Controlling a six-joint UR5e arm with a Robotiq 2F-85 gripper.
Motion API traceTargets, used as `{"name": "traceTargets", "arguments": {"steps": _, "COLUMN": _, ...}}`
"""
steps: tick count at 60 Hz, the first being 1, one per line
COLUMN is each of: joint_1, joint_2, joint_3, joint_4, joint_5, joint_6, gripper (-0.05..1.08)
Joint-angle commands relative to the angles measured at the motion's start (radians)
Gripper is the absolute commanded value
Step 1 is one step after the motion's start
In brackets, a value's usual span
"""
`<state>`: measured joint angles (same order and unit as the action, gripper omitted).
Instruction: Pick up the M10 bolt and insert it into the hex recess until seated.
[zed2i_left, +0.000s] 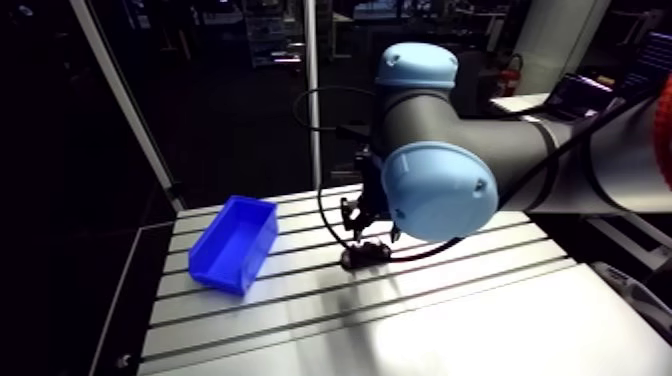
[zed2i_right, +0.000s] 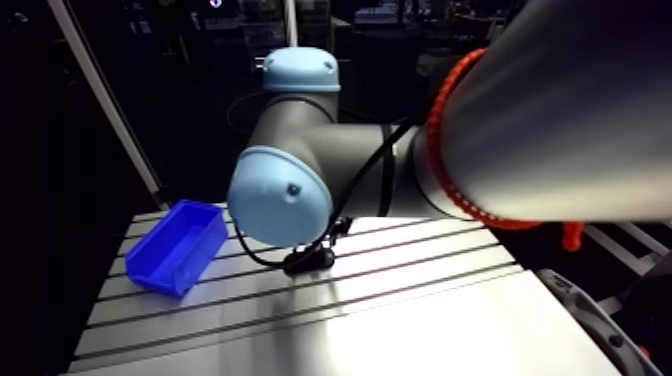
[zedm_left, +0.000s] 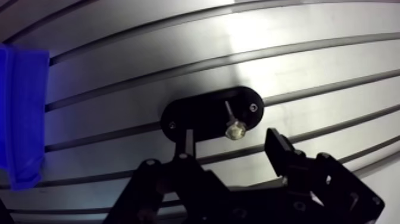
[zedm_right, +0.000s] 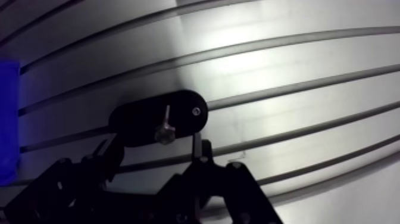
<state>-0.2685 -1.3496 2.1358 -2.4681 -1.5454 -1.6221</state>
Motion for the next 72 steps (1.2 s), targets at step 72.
{"name": "traceTargets", "arguments": {"steps": 72, "joint_1": -0.012, "joint_2": 0.013, "joint_3": 0.002, "joint_4": -0.004, "joint_5": 0.001, "joint_6": 0.001, "gripper": 0.37}}
